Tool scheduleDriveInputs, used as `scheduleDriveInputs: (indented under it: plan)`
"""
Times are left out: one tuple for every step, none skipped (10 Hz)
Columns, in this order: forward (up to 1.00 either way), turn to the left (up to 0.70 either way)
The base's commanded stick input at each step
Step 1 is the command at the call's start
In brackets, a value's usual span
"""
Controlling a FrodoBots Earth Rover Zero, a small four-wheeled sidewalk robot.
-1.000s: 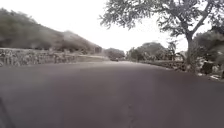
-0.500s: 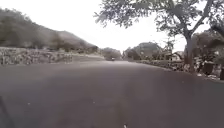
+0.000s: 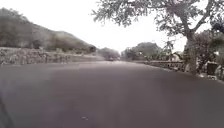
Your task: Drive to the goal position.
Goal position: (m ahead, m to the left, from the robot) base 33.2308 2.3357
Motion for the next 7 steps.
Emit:
scheduleDriveInputs:
  plan:
    - [0.7, 0.0]
    - [0.7, 0.0]
    - [0.7, 0.0]
    - [0.7, 0.0]
    - [0.7, 0.0]
    - [0.7, 0.0]
    - [0.7, 0.0]
